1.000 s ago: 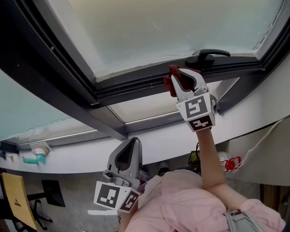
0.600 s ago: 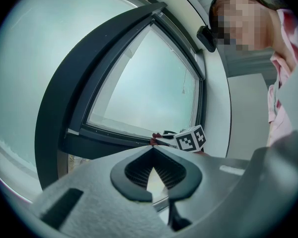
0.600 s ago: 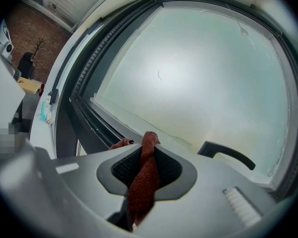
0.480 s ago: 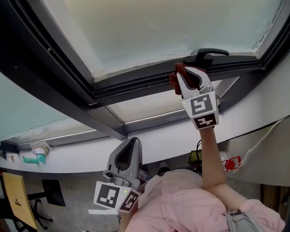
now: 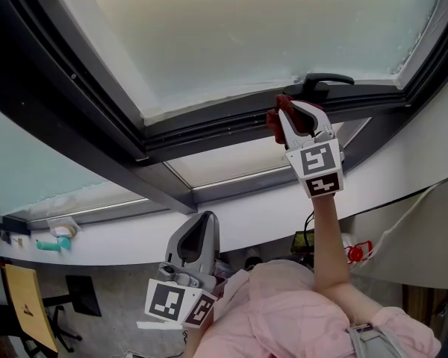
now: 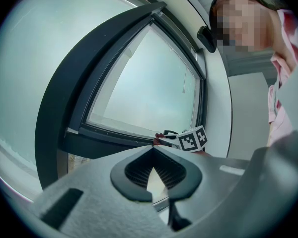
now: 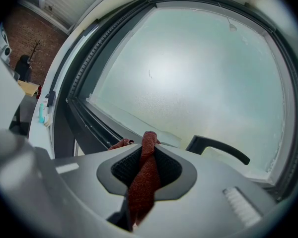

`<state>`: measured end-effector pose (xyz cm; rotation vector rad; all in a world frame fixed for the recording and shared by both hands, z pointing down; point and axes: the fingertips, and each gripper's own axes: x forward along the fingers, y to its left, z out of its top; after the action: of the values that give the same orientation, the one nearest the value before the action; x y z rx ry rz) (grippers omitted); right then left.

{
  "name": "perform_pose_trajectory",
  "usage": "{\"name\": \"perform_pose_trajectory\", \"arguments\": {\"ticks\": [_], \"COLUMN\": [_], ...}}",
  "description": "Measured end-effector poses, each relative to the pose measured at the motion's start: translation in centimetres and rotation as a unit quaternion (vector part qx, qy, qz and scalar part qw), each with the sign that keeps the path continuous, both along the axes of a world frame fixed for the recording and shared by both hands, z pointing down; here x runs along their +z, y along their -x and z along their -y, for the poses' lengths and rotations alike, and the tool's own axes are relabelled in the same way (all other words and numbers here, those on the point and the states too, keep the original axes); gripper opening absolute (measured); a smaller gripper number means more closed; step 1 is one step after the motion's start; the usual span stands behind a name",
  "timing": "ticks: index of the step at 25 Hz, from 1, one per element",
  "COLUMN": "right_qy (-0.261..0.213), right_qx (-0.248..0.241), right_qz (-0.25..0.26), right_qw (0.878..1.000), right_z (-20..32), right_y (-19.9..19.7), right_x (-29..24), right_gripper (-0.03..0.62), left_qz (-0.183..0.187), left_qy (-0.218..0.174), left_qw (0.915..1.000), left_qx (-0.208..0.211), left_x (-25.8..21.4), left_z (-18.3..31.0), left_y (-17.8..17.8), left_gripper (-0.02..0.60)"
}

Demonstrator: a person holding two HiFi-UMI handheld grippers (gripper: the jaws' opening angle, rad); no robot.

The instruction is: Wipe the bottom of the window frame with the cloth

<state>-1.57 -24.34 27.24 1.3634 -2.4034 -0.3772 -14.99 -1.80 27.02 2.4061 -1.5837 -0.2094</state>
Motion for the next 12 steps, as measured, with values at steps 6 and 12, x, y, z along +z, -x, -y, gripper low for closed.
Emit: {"name": "perform_pose_trajectory", "arguments": {"ticks": [6, 12], "right_qy": [0.001, 0.006], "right_qx": [0.008, 0.018], "right_qz": [0.001, 0.007], "right_qw": [1.000, 1.000], "right_z": [0.4, 0.8], "right_y": [-0.8, -2.3], "right_x": [0.2, 0.8], "right_gripper": [0.071, 0.071], "left_qz": [-0.002, -0.006], "left_qy": [0.000, 0.006], "left_qw": [1.0000, 1.0000], "left_qx": [-0.001, -0.003], "left_x": [0.1, 0.7], "left_z": [0.2, 0.2], "left_y": [0.0, -0.2], "left_gripper": [-0.003, -0.003]}}
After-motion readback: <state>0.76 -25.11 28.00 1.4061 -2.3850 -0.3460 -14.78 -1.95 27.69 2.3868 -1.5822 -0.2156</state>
